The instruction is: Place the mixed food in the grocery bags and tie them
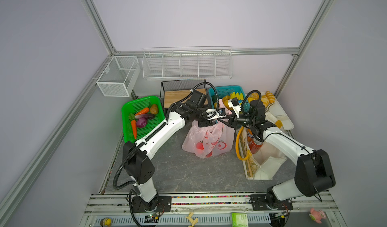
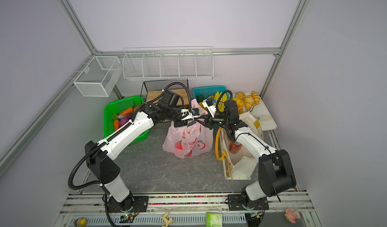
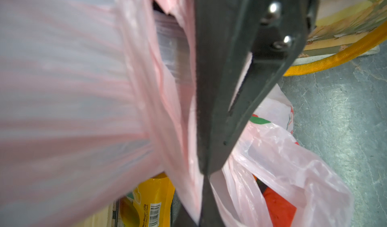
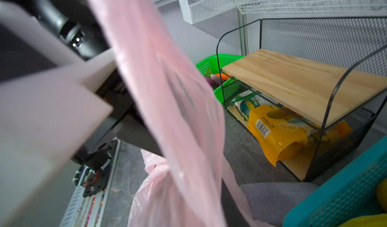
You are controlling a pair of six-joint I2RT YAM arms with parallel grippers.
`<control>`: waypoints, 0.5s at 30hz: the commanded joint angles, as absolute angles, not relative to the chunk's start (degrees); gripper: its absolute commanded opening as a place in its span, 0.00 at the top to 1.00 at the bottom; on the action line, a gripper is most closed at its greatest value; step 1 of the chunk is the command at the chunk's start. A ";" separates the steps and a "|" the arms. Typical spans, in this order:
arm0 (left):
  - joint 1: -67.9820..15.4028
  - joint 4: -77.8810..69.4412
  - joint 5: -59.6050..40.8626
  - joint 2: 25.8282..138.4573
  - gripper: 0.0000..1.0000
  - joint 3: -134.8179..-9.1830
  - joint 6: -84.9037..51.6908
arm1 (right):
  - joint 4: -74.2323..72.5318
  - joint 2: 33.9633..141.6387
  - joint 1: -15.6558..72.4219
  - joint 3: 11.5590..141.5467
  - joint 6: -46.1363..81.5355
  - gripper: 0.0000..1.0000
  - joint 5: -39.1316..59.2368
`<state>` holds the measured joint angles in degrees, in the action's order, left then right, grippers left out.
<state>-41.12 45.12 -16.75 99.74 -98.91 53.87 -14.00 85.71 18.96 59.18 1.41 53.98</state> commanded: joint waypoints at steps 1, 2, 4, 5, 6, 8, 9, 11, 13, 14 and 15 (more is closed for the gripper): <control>-41.42 45.93 -16.34 100.09 1.00 -100.99 54.72 | -14.12 84.82 19.16 58.19 0.92 0.86 53.79; -41.40 45.80 -16.11 99.86 1.00 -100.99 54.34 | -13.94 84.57 19.16 57.95 0.73 0.89 53.22; -41.40 45.38 -15.50 99.29 0.92 -100.83 52.99 | -13.89 83.82 18.99 57.32 0.52 0.93 51.81; -41.31 45.04 -15.50 98.76 0.86 -100.48 52.05 | -13.92 83.51 18.90 56.96 0.45 0.93 51.29; -41.10 44.43 -15.84 98.08 0.79 -99.95 51.06 | -13.81 83.09 18.90 56.71 0.37 0.94 50.99; -40.42 42.38 -17.86 96.40 0.68 -98.10 48.40 | -13.72 82.70 18.87 56.60 0.35 0.93 51.18; -39.78 40.88 -20.16 95.42 0.63 -96.94 46.47 | -13.72 82.61 18.92 56.60 0.34 0.93 51.47; -38.08 37.33 -26.01 93.59 0.54 -94.67 42.33 | -14.03 82.35 19.21 56.27 0.26 0.93 51.71; -36.38 32.70 -31.61 92.25 0.44 -92.71 36.79 | -14.38 82.16 19.41 55.75 0.25 0.93 52.16; -35.75 30.01 -34.08 91.79 0.41 -91.99 33.79 | -14.64 82.05 19.59 55.51 0.22 0.93 52.38; -35.39 27.77 -35.88 91.55 0.38 -91.60 31.10 | -14.81 81.98 19.68 55.32 0.26 0.93 52.56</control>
